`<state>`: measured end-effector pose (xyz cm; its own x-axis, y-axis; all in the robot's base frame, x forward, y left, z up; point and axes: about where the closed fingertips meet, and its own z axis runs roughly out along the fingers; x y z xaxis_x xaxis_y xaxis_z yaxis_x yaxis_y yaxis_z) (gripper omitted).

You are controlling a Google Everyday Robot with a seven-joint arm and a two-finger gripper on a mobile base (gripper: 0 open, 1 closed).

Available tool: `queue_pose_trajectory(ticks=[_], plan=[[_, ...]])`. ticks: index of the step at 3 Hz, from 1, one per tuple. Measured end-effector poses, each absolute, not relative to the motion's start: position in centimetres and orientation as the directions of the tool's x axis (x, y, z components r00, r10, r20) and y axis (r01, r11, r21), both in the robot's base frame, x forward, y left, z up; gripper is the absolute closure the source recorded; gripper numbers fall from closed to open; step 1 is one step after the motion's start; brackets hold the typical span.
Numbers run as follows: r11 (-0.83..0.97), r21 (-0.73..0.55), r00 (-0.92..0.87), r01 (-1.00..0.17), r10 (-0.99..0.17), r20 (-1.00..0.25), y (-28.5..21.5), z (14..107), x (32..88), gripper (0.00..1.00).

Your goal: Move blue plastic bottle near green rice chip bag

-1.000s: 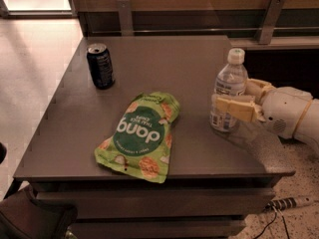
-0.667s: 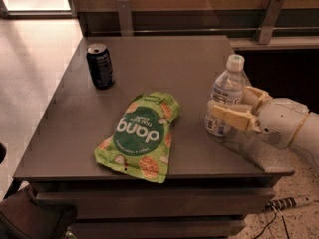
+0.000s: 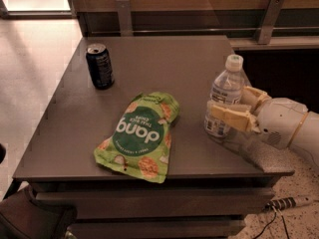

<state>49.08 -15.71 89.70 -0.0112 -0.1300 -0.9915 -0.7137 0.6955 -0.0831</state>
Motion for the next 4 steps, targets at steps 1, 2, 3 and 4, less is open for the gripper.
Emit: queue_pose_trajectory(ticks=[1,2,3,4], plan=[[0.693,-0.084,-0.010,-0.716,-0.131,-0.991,-15.52,89.74,49.08,0.39],[0.690,-0.085,-0.009,-0.718,-0.132,-0.991,-15.30,89.80,49.09,0.17],[0.688,-0.086,-0.008,-0.721,-0.133,-0.991,-15.09,89.85,49.10,0.00],[0.687,-0.086,-0.008,-0.721,-0.133,-0.991,-15.07,89.86,49.10,0.00]])
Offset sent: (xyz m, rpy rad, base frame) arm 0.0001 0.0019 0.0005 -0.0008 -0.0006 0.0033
